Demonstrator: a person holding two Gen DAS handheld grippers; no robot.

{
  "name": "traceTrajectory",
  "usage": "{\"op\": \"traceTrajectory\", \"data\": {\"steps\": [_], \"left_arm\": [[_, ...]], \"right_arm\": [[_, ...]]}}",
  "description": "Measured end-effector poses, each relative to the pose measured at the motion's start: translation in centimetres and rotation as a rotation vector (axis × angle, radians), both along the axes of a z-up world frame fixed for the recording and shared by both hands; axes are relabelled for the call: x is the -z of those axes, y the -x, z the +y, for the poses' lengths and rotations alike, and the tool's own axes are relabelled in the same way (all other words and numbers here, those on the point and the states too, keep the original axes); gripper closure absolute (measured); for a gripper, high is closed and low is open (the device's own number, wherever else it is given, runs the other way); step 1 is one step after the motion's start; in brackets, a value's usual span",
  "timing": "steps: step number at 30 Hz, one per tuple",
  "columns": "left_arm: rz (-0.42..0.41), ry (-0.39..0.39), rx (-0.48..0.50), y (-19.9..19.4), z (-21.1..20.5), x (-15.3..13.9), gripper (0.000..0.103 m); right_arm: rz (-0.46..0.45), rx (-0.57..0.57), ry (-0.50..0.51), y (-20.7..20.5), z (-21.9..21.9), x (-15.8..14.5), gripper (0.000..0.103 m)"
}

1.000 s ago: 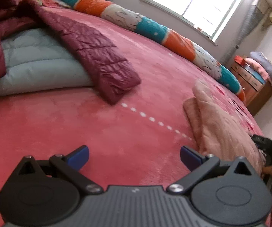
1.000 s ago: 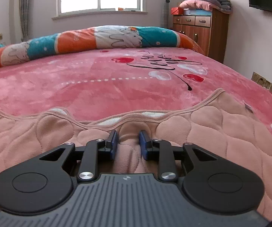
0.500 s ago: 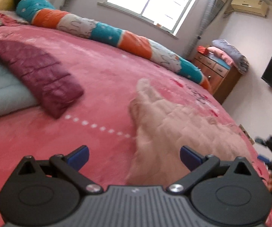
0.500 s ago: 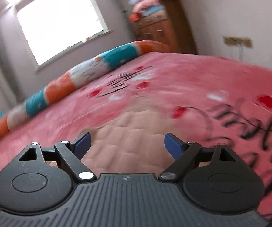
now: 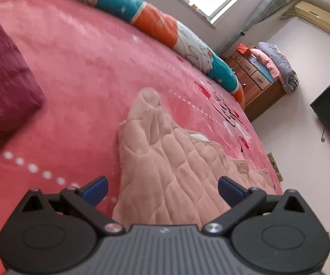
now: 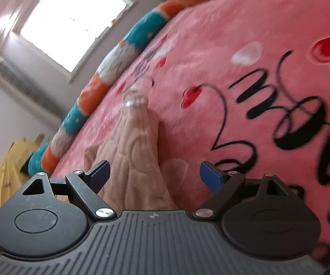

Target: Fold large clothes

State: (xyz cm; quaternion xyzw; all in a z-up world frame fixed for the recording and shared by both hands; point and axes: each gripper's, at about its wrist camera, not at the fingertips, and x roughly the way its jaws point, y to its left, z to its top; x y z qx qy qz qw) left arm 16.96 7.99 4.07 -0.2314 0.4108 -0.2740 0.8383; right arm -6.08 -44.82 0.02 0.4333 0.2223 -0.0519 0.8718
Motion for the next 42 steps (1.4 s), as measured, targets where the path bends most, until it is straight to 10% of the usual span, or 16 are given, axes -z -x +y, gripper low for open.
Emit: {"op": "traceTrajectory", "data": {"steps": [15, 19, 31, 36, 42], "left_arm": [[0.155, 0.028, 0.045, -5.0, -1.7, 4.8, 0.002], [0.164, 0.009, 0.139, -6.0, -3.6, 5.0, 0.001], [0.083, -0.133, 0.119, -5.0, -7.7, 3.8, 0.008], [0.057, -0.146, 0.029, -3.9, -7.1, 2.9, 0.027], [0.004, -0.167, -0.035, -2.2, -7.1, 0.8, 0.050]], "right_arm": [[-0.058, -0.343, -0.112, -6.4, 1.1, 0.2, 0.000], [-0.105, -0.346, -0.228, -7.2, -0.3, 0.9, 0.000], [-0.076, -0.283, -0.138, -8.0, 2.2, -0.3, 0.000], [-0.056, -0.211, -0.127, -6.5, 1.8, -0.5, 0.039], [-0.041, -0.133, 0.000, -4.2, 4.5, -3.1, 0.047]]}}
